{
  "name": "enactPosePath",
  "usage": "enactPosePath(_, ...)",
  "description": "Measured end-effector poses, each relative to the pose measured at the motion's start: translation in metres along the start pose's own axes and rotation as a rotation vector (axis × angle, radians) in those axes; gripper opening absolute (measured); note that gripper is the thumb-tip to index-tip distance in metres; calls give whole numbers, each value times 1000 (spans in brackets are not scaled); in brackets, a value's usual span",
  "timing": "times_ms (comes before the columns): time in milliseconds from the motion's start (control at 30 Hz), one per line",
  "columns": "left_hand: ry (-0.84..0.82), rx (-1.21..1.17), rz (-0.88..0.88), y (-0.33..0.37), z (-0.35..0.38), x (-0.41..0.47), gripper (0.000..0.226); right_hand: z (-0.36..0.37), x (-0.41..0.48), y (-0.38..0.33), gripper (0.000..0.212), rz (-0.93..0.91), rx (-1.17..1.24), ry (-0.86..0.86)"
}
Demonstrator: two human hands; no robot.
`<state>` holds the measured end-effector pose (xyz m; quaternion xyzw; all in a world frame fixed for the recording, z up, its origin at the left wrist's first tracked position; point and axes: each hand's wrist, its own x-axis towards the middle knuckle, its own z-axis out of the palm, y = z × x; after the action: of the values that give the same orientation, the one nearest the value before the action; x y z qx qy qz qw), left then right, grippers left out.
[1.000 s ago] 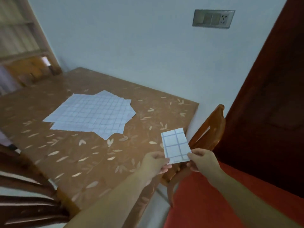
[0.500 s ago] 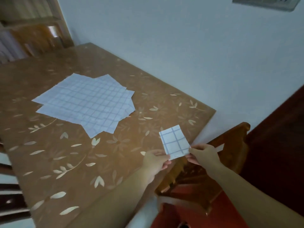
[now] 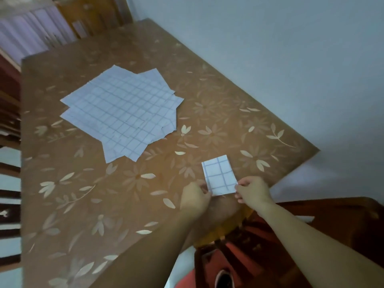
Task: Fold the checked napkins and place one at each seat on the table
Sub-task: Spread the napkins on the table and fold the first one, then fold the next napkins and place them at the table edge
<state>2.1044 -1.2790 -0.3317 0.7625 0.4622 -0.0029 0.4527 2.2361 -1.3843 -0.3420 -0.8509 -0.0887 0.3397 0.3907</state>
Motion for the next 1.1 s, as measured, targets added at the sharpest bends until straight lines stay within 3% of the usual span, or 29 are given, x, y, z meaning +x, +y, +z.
enactPosePath(233,-54,191,68,-5,-6,-1,29,-3,10,-5,16,-156,-362,2)
enactPosePath(367,18,318,63,-18,-42,-12,25,-6,0,-14,30,-165,-521,47)
enactPosePath(500,113,377,86,-37,-104,-31,27,-2,-24,-36,16,-200,-691,93)
enactPosePath(733,212,515,149,-100,-233,-70,34,72,-107,-103,32,-436,-639,37)
enactPosePath(833,237,545,212,-136,-288,-93,37,124,-155,-127,10,-522,-671,77)
enactPosePath(1100,235,708,303,-186,-405,-105,43,223,-229,-181,23,-616,-665,93)
